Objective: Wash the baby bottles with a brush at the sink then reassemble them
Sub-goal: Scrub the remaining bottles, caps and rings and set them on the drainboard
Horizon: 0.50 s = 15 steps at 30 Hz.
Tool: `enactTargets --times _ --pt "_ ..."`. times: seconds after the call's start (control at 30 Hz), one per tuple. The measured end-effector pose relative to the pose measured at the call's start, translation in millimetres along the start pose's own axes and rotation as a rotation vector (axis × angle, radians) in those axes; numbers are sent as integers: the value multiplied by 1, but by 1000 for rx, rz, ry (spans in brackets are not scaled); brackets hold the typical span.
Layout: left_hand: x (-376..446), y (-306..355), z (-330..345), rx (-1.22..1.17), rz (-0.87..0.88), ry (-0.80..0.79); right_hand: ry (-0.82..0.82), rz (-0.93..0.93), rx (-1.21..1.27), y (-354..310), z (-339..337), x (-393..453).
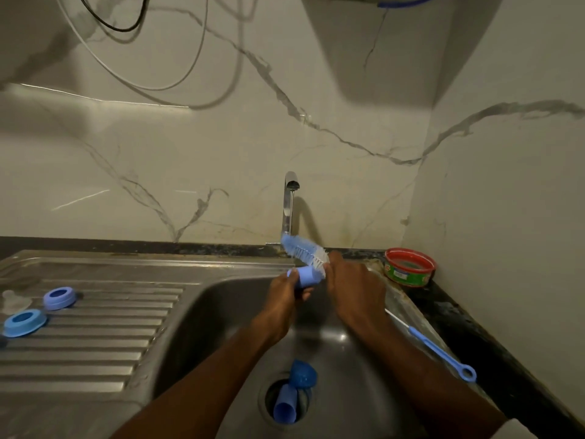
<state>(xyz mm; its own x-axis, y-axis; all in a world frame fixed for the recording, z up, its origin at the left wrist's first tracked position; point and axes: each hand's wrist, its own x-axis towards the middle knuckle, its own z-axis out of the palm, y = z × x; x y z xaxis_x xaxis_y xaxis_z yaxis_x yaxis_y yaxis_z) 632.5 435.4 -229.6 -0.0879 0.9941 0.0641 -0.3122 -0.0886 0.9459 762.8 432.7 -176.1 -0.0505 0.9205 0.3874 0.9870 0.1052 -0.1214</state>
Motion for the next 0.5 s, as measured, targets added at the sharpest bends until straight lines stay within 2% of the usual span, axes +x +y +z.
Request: enactTargets --times 0.1,0.2,0.27,0.4,0.5 --pt "5 -10 -19 339 176 40 22 -45 23 16 -4 -2" --pt "15 -20 -46 752 468 -25 85 -61 12 35 -9 -6" --pt "22 -29 -61 933 510 -28 105 -92 1 45 -9 -11" --pt "30 -28 -70 1083 596 51 70 -143 32 63 -4 -15" --pt "35 -21 -68 1177 641 17 118 -118 41 71 -3 -7"
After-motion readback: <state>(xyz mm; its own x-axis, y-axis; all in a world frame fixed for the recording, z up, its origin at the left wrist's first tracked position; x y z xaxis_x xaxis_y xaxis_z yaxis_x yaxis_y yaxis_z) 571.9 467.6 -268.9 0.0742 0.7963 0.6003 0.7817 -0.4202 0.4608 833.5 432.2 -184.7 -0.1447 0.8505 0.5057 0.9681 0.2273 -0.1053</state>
